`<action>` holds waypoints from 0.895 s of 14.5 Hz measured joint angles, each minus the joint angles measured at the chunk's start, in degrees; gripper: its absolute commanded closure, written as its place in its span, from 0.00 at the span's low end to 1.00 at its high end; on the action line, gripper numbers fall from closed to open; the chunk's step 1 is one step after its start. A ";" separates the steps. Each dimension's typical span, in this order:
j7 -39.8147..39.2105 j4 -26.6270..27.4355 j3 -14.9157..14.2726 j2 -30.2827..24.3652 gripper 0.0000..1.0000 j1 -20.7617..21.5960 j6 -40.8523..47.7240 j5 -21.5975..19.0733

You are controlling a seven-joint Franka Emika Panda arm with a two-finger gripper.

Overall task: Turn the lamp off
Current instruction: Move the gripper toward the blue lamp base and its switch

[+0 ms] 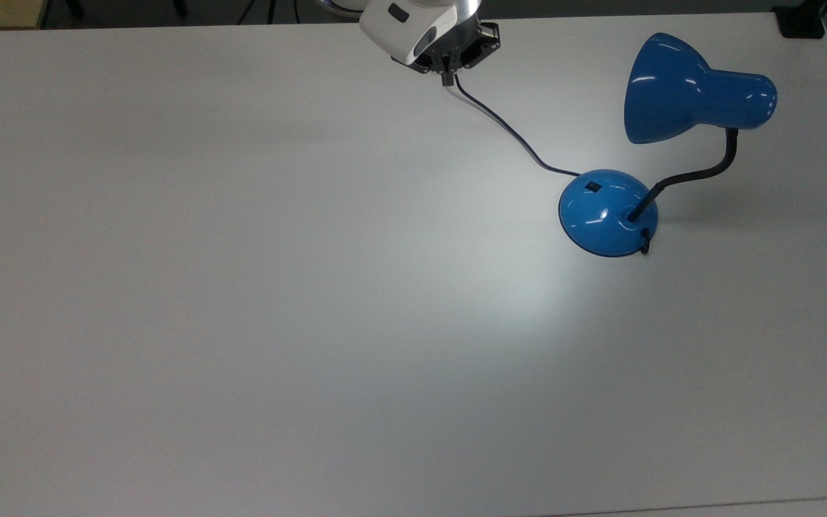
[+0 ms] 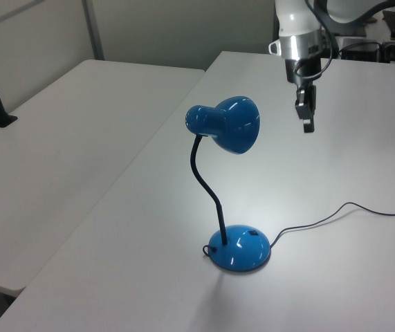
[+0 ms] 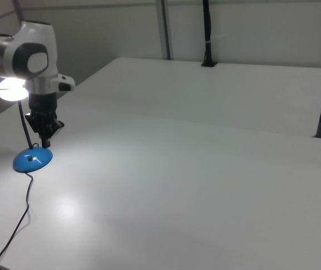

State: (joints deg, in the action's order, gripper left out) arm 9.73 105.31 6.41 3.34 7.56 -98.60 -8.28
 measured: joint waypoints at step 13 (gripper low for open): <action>24.32 3.50 3.56 10.59 1.00 6.80 -19.99 -9.03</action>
State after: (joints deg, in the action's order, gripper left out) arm 34.04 108.82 9.97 13.93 14.35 -118.60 -17.31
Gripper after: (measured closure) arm 0.991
